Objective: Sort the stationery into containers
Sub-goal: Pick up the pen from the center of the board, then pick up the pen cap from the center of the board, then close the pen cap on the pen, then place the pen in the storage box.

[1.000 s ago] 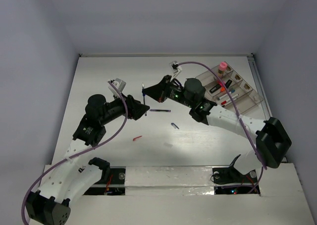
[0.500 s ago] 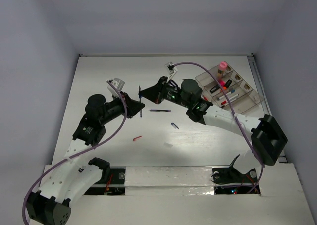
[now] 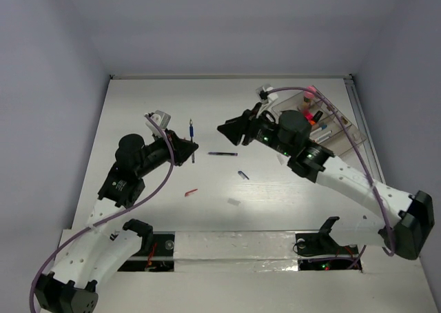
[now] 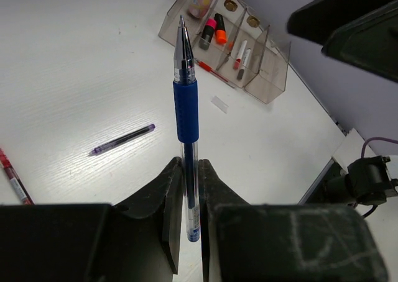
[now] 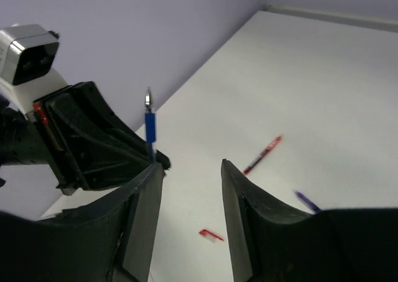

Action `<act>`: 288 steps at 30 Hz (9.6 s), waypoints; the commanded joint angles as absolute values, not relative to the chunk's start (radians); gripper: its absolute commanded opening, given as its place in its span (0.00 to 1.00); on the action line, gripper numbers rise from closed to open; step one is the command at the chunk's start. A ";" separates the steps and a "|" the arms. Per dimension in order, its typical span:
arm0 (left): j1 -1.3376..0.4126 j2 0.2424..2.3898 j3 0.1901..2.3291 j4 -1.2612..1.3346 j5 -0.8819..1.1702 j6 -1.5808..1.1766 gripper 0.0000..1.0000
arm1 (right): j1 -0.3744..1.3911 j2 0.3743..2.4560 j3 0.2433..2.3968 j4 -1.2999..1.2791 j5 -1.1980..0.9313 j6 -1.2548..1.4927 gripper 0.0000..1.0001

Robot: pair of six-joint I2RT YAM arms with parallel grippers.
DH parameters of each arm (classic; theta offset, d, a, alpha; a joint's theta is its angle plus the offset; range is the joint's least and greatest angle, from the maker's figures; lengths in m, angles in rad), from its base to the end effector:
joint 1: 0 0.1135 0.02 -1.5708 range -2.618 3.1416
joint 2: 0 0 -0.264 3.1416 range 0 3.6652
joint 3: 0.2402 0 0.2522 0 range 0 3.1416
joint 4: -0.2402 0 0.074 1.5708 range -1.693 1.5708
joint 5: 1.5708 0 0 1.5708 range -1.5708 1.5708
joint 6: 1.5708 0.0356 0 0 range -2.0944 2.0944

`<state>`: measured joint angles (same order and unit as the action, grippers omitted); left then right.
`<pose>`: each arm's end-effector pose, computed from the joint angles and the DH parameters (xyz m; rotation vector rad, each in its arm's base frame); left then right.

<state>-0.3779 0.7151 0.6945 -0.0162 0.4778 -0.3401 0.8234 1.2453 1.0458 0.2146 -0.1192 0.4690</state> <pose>0.1542 -0.0788 0.3377 0.4162 1.6334 -0.9299 0.1987 0.2206 0.3756 -0.3924 1.6195 1.0961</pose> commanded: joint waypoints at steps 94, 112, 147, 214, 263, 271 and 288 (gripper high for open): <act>-0.460 0.937 0.758 0.195 0.752 -0.419 0.00 | 0.770 1.376 1.143 0.443 0.014 0.635 0.00; -0.440 0.923 0.775 0.112 0.603 -0.387 0.00 | 0.827 1.385 1.098 0.462 0.008 0.597 0.00; -0.431 0.897 0.761 0.092 0.561 -0.383 0.00 | 0.836 1.411 1.138 0.446 0.023 0.545 0.00; -0.431 0.873 0.772 0.089 0.511 -0.374 0.00 | 0.888 1.408 1.034 0.396 -0.083 0.577 0.00; -0.590 0.982 1.069 0.002 0.227 -0.319 0.00 | 1.020 1.128 0.712 0.269 -0.078 0.637 0.00; -0.591 0.917 0.984 -0.080 0.383 -0.242 0.00 | 0.838 0.950 0.876 -0.039 -0.110 0.410 0.40; -0.591 0.937 0.907 -0.008 0.799 -0.218 0.00 | 0.729 1.186 1.131 0.121 -0.584 0.406 0.65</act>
<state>-0.5877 0.9436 0.9092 -0.0681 0.7315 -0.2314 0.7330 1.1660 1.0813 0.0360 -0.4797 0.3782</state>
